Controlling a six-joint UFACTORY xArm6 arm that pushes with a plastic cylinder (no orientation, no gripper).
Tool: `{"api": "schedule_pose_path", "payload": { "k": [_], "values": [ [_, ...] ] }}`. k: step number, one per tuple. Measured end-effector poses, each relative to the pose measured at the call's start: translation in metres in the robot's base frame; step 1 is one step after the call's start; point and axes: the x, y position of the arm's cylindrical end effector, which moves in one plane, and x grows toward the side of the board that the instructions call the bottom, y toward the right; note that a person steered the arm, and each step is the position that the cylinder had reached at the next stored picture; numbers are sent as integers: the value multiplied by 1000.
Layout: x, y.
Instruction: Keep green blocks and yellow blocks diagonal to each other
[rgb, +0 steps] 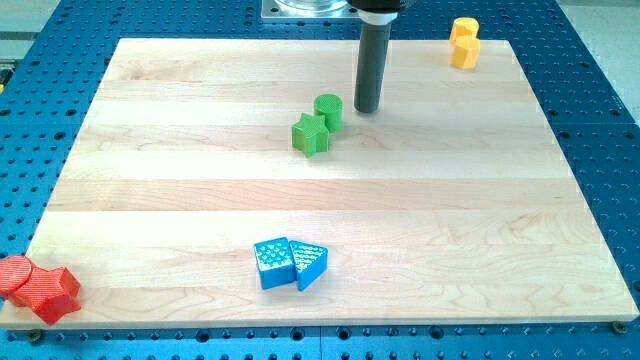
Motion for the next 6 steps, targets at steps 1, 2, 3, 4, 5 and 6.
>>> {"api": "schedule_pose_path", "payload": {
  "k": [1,2,3,4,5,6],
  "values": [
    [4,-36],
    [4,-53],
    [8,-24],
    [5,32],
    [-8,113],
    [-37,187]
  ]
}}
